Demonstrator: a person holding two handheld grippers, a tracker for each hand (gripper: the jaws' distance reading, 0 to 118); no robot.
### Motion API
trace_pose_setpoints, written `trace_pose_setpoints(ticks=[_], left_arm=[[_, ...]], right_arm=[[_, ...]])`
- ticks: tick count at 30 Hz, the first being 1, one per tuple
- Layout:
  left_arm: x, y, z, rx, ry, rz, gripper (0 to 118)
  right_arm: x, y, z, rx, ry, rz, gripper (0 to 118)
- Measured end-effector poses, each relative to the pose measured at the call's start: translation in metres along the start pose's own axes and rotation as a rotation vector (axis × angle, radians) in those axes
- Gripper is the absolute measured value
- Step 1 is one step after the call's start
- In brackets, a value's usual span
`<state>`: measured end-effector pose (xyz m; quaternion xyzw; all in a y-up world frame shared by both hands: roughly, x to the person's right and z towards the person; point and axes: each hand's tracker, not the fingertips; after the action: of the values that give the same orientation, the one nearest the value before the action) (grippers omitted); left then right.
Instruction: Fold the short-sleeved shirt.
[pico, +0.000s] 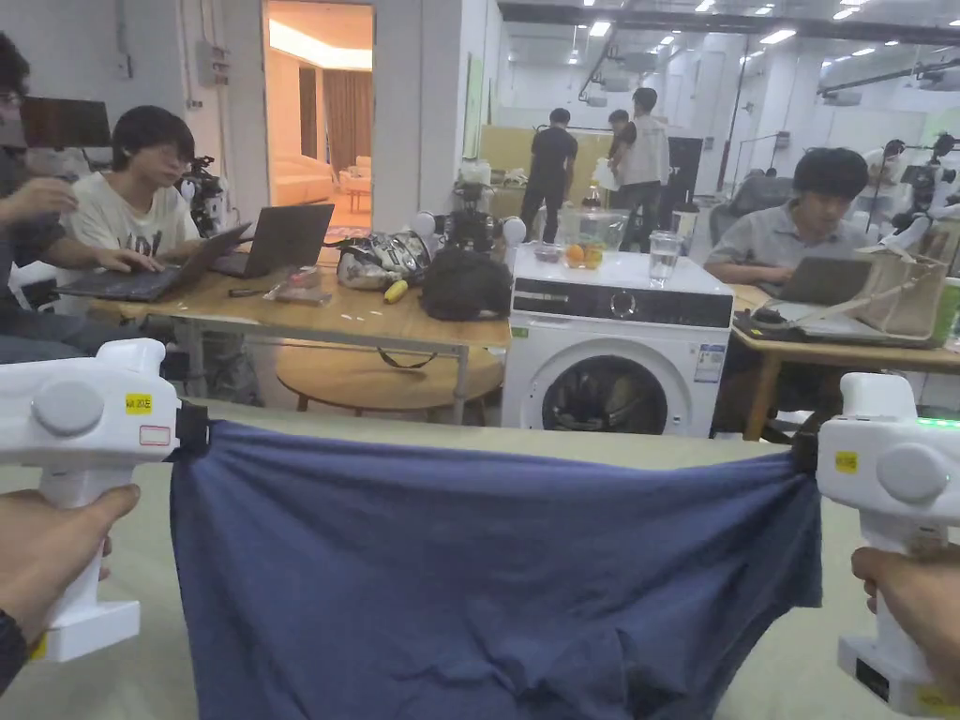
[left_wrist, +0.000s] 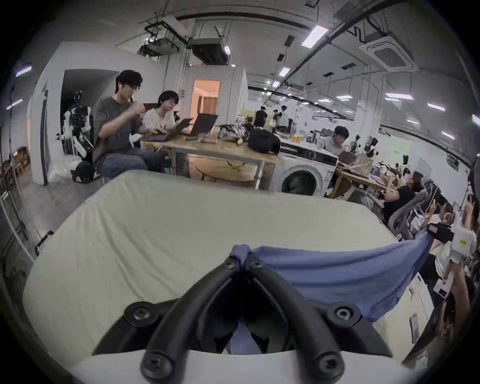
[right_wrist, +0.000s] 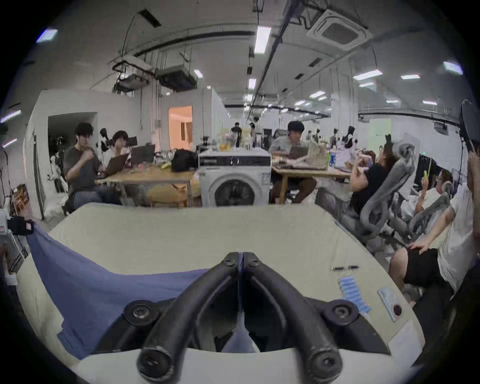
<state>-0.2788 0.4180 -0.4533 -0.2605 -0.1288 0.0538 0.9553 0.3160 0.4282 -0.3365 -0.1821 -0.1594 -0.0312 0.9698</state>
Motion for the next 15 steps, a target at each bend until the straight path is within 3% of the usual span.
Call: trace_pose_setpoints(ticks=[4, 15], left_arm=[[0.003, 0.037, 0.006, 0.028, 0.020, -0.021, 0], [0.001, 0.134, 0.013, 0.112, 0.050, -0.038, 0]], right_arm=[[-0.019, 0.036, 0.009, 0.077, -0.027, 0.040, 0], [-0.042, 0.134, 0.003, 0.167, -0.039, 0.019, 0]])
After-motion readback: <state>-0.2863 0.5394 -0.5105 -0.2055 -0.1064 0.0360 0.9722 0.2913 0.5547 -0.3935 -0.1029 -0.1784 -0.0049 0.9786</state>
